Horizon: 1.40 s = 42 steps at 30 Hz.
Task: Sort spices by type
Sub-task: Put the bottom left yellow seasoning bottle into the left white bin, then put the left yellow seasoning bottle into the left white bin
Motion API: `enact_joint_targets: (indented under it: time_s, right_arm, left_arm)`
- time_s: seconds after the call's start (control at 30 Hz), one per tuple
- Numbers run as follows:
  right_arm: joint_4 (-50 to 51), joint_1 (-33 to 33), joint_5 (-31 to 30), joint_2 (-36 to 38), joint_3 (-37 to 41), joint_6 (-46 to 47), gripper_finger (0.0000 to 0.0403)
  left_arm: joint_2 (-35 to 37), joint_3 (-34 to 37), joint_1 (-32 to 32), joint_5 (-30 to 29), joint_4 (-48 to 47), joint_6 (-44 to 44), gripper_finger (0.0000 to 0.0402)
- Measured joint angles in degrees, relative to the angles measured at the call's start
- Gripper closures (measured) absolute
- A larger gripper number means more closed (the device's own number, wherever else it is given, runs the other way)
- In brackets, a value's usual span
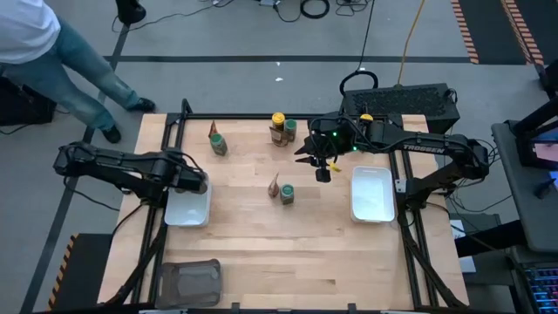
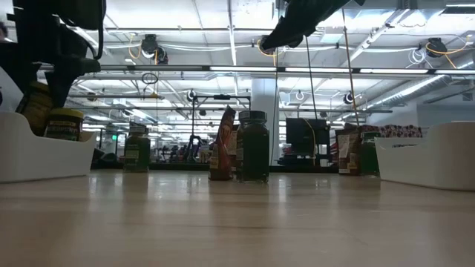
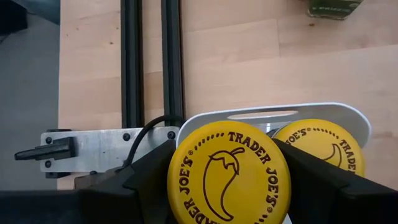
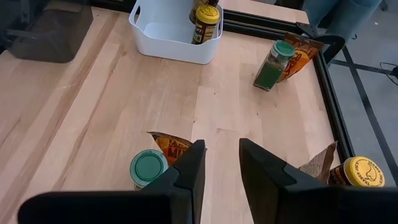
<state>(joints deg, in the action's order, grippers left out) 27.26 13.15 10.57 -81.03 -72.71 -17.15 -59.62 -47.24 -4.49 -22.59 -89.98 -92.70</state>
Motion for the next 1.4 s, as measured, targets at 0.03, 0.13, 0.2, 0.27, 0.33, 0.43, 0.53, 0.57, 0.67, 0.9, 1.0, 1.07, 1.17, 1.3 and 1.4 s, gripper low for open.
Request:
enact_joint_targets:
  time_s: [0.03, 0.13, 0.2, 0.27, 0.33, 0.43, 0.53, 0.57, 0.67, 0.9, 1.0, 1.07, 1.17, 1.3, 1.4]
  right_arm:
    - [0.0, 0.0, 0.0, 0.0, 0.0, 0.0, 0.0321]
    - [0.0, 0.0, 0.0, 0.0, 0.0, 0.0, 0.0321]
    - [0.0, 0.0, 0.0, 0.0, 0.0, 0.0, 0.0321]
    - [0.1, 0.0, 0.0, 0.0, 0.0, 0.0, 0.0321]
    - [0.1, 0.0, 0.0, 0.0, 0.0, 0.0, 0.0321]
    - [0.2, 0.0, 0.0, 0.0, 0.0, 0.0, 0.0321]
    - [0.4, 0.0, 0.0, 0.0, 0.0, 0.0, 0.0321]
    - [0.4, 0.0, 0.0, 0.0, 0.0, 0.0, 0.0321]
    - [0.4, 0.0, 0.0, 0.0, 0.0, 0.0, 0.0321]
    - [0.5, 0.0, 0.0, 0.0, 0.0, 0.0, 0.0321]
    - [0.5, 0.0, 0.0, 0.0, 0.0, 0.0, 0.0321]
    - [0.5, 0.0, 0.0, 0.0, 0.0, 0.0, 0.0321]
    - [0.5, 0.0, 0.0, 0.0, 0.0, 0.0, 0.0321]
    - [0.5, 0.0, 0.0, 0.0, 0.0, 0.0, 0.0321]
    - [0.5, 0.0, 0.0, 0.0, 0.0, -0.1, 0.0321]
  left_arm:
    - [-0.4, 0.0, 0.0, 0.0, 0.0, 0.0, 0.0155]
    - [-1.3, 0.0, 0.0, 0.0, 0.0, 0.0, 0.0155]
    - [-1.7, 0.0, 0.0, 0.0, 0.0, 0.0, 0.0155]
    - [-1.8, 0.0, 0.0, 0.0, 0.0, 0.0, 0.0155]
    - [-1.8, 0.0, 0.0, 0.0, 0.0, 0.0, 0.0155]
    - [-1.8, 0.0, 0.0, 0.0, 0.0, 0.0, 0.0155]
    - [-1.8, 0.0, 0.0, 0.0, 0.0, 0.1, 0.0155]
    - [-1.8, 0.0, 0.0, 0.0, 0.0, 0.1, 0.0155]
    - [-1.8, -0.1, 0.0, 0.1, 0.0, 0.1, 0.0155]
    - [-1.8, -0.1, 0.0, 0.1, 0.0, 0.2, 0.0155]
    - [-1.8, -0.1, 0.0, 0.5, 0.1, 0.9, 0.0155]
    - [-1.8, -0.1, 0.0, 0.8, 0.5, 1.9, 0.0151]
    - [-1.8, -0.2, 0.0, 1.3, 0.8, 3.1, 0.0134]
    - [-1.8, -0.2, 0.0, 1.3, 0.7, 3.3, 0.0103]
    - [-1.8, -0.2, 0.0, 1.3, 0.7, 3.4, 0.0086]
